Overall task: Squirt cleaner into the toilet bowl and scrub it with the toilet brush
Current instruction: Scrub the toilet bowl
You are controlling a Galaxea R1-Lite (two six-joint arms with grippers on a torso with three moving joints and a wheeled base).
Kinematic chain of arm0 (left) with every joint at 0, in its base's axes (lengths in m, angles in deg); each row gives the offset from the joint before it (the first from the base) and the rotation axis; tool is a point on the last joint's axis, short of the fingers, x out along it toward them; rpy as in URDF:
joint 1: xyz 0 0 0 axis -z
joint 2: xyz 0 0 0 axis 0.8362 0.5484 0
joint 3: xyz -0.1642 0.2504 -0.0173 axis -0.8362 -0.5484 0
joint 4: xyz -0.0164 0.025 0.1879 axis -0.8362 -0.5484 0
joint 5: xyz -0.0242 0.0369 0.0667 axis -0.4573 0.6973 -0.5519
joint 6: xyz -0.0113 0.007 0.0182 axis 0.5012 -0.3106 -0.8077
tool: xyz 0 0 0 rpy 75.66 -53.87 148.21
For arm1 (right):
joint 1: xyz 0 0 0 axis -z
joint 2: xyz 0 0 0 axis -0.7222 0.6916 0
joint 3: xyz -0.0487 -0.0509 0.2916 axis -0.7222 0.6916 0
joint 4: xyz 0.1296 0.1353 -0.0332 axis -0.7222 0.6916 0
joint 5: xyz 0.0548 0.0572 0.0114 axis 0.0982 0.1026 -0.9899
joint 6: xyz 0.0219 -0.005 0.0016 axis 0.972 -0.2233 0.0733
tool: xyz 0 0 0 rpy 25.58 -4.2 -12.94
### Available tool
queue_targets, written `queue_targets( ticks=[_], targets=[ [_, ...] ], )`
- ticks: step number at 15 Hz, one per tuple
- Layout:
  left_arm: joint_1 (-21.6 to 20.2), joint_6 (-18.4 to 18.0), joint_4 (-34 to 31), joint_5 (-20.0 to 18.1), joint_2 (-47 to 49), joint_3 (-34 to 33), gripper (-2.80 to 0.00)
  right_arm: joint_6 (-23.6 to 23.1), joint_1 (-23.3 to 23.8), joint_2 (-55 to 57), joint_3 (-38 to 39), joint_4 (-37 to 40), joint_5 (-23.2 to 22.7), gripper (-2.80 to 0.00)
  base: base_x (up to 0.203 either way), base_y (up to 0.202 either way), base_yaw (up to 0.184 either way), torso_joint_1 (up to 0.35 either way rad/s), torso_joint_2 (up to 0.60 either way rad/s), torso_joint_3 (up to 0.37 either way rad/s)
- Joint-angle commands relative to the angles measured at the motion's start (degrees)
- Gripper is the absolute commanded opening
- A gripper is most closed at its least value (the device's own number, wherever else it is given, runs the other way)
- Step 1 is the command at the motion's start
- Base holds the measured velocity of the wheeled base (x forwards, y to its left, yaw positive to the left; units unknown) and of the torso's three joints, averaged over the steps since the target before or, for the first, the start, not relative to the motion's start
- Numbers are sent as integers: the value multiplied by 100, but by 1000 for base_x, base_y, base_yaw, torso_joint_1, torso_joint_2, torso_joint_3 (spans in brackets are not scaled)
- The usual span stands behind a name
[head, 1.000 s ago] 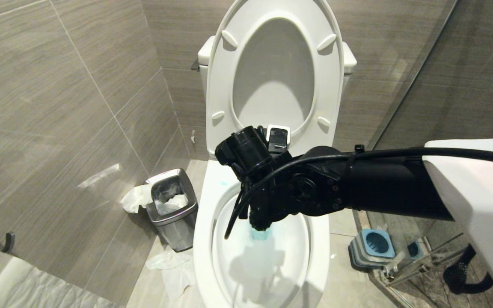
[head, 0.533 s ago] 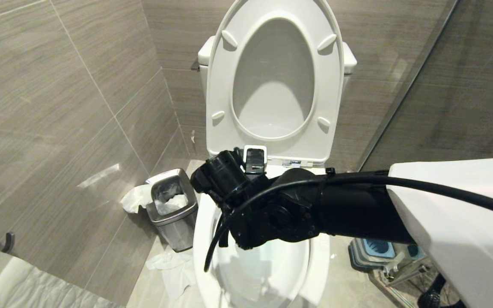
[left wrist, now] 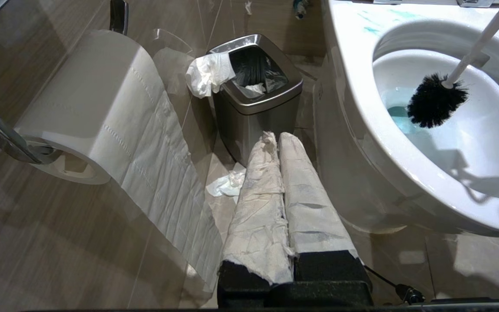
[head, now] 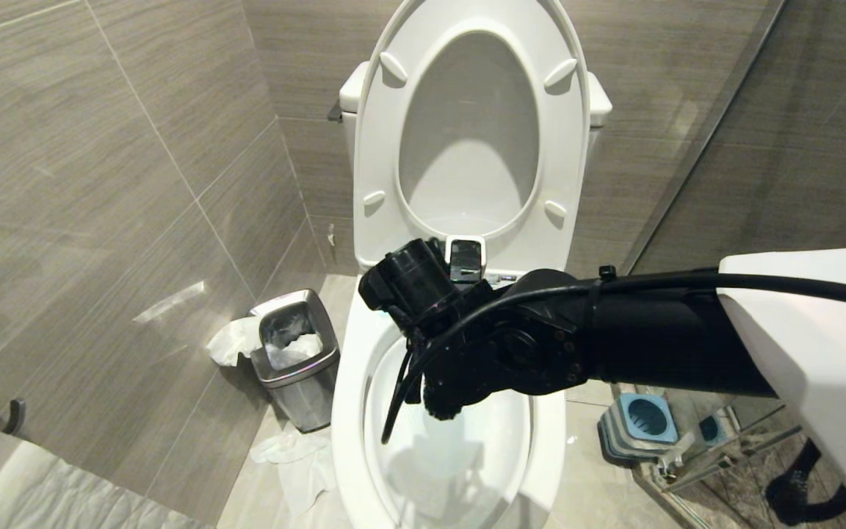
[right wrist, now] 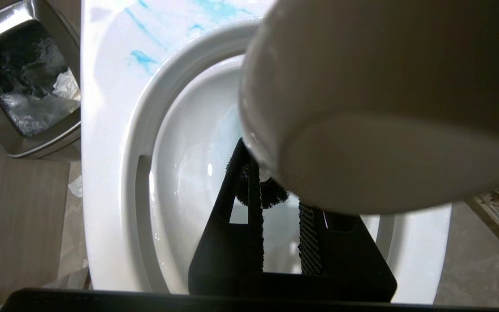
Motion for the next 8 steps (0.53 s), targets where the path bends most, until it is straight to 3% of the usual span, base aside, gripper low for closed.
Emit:
queue_targets(
  ticks=[1,4,8],
  targets=[
    [2,0,-2,-2,8,-9,-280,33,46,336,-211,9,12,-280,0,0,0,0,0,0],
    [2,0,-2,-2,8,-9,-280,12,122,915,-754,13,9,-280,0,0,0,0,0,0],
    [2,0,-2,-2,8,-9,-280,-263,383,1289,-876,-327,22,-280,0,0,0,0,0,0]
  ],
)
